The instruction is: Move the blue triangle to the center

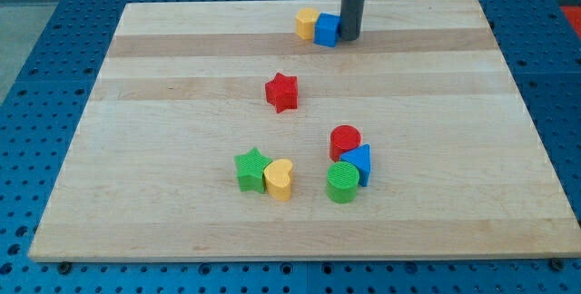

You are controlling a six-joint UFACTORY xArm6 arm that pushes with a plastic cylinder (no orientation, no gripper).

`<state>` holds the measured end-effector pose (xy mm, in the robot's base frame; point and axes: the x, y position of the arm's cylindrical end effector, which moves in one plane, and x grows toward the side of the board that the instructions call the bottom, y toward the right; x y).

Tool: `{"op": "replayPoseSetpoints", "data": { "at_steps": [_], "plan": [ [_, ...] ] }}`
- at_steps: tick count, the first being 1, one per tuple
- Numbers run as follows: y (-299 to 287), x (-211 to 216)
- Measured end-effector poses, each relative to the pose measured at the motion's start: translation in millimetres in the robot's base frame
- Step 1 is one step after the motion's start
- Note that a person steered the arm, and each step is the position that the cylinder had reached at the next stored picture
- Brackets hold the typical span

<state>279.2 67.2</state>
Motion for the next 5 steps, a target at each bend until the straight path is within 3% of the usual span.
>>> {"op": "replayPoseSetpoints", "data": {
  "at_steps": [3,4,5],
  "plan": [
    [-27,-21],
    [-8,-12],
    [16,29]
  ]
}}
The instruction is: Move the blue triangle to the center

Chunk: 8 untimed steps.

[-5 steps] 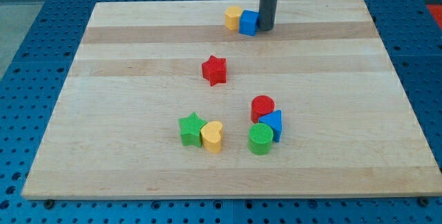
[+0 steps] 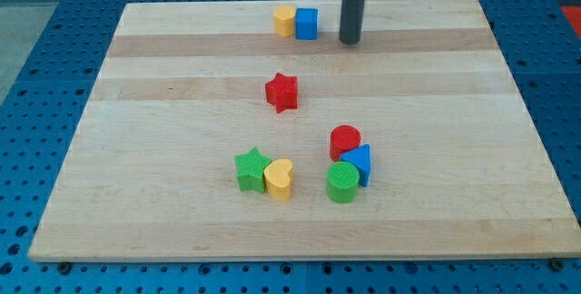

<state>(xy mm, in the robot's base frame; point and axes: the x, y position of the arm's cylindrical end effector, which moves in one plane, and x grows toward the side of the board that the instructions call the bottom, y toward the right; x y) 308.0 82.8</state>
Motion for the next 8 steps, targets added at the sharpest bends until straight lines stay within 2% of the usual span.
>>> {"op": "replayPoseSetpoints", "data": {
  "at_steps": [3,5,6,8],
  "plan": [
    [12,145],
    [12,222],
    [1,241],
    [-31,244]
  ]
}}
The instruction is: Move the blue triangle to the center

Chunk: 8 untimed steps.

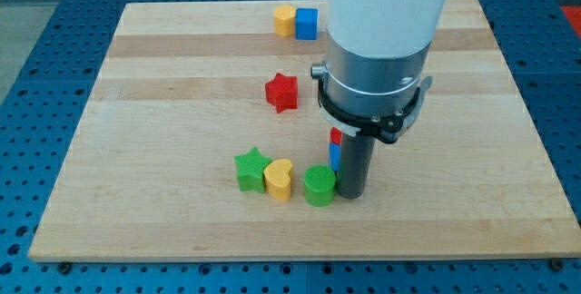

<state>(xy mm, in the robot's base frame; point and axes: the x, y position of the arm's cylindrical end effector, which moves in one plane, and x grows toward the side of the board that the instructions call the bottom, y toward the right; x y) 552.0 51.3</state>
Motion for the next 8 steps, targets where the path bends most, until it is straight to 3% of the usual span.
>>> {"op": "replayPoseSetpoints", "data": {
  "at_steps": [5,8],
  "plan": [
    [3,-24],
    [-61,-30]
  ]
}}
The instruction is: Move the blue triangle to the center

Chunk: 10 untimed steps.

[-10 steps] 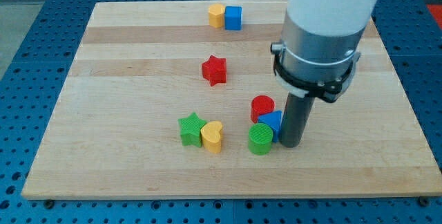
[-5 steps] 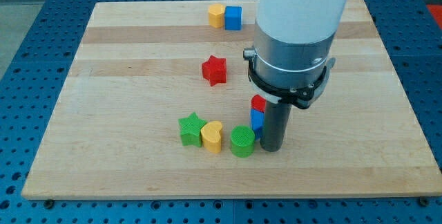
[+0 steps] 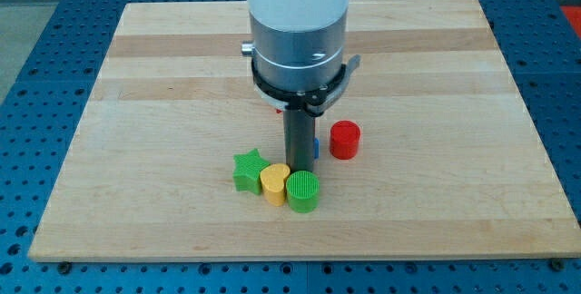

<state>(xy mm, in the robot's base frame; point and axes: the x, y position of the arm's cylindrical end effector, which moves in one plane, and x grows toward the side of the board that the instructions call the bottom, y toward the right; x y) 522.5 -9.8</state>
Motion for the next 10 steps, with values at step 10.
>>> {"op": "replayPoseSetpoints", "data": {
  "at_steps": [10],
  "plan": [
    [38,-85]
  ]
}}
